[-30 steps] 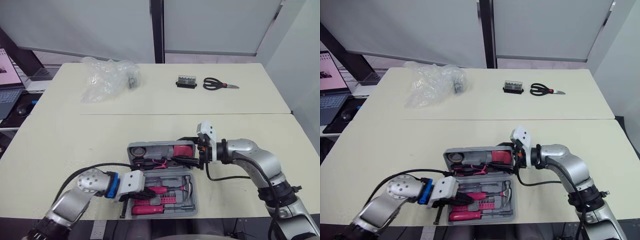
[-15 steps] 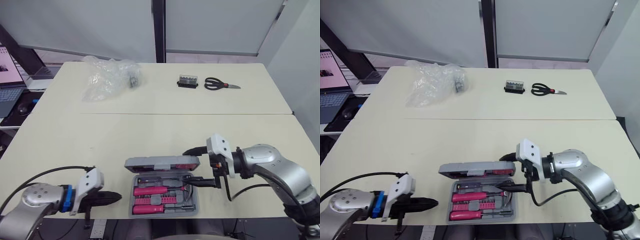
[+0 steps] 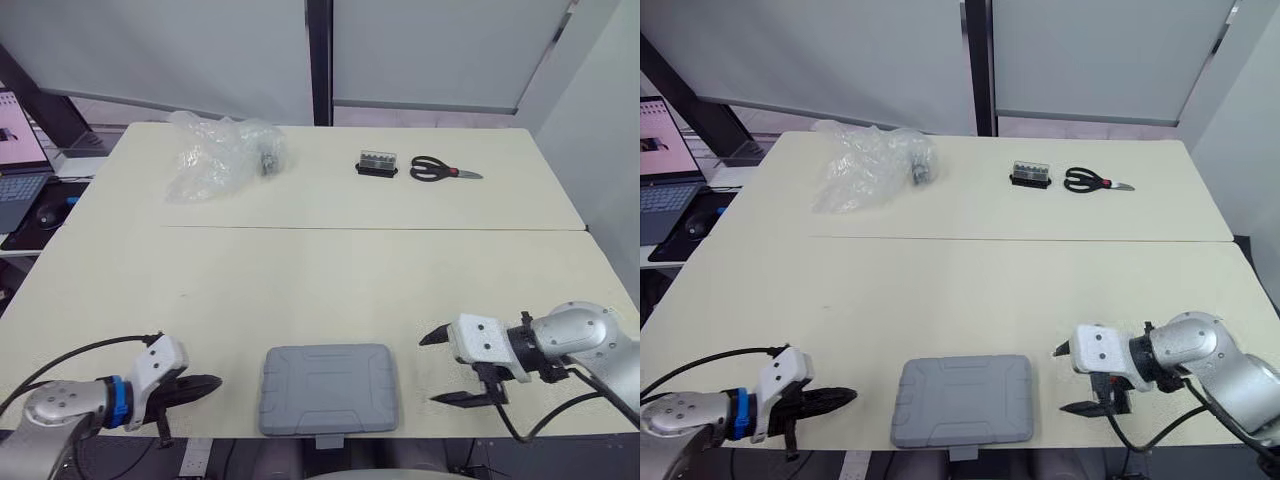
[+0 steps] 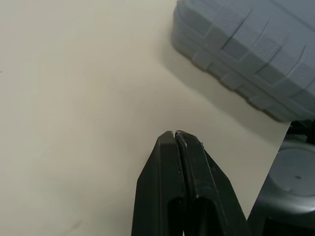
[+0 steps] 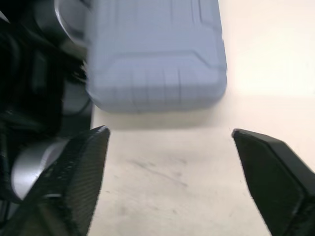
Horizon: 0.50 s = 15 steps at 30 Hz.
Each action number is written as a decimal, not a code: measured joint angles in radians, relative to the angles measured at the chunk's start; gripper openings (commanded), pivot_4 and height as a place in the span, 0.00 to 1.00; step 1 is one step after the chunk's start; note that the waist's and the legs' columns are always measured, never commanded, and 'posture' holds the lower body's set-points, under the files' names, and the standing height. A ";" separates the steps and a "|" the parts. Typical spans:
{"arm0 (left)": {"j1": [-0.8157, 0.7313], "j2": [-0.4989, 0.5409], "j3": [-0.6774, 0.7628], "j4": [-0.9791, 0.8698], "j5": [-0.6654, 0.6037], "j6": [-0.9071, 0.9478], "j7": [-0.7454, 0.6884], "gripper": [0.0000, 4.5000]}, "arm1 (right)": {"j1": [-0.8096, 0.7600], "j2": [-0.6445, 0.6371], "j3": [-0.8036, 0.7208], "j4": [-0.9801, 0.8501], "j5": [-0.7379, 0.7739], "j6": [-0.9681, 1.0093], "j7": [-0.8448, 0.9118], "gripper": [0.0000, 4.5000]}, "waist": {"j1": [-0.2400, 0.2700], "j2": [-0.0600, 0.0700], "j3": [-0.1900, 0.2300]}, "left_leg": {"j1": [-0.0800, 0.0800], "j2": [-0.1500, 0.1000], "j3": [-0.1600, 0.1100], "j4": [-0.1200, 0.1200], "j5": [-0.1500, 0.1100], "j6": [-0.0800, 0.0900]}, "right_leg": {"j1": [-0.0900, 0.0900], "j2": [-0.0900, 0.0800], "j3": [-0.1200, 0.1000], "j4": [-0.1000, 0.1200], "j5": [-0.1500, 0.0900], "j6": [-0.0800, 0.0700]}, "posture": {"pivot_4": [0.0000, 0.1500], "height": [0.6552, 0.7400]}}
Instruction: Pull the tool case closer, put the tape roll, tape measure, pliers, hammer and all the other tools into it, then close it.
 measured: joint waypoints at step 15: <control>-0.070 -0.066 -0.176 -0.083 0.115 0.020 0.100 0.00 | -0.021 0.169 0.242 -0.006 -0.255 0.059 -0.054 0.00 | 0.001 0.000 0.000 | 0.000 0.000 -0.001 0.001 0.000 0.000 | 0.002 0.000 0.000 0.001 0.000 0.001 | 1.00 1.00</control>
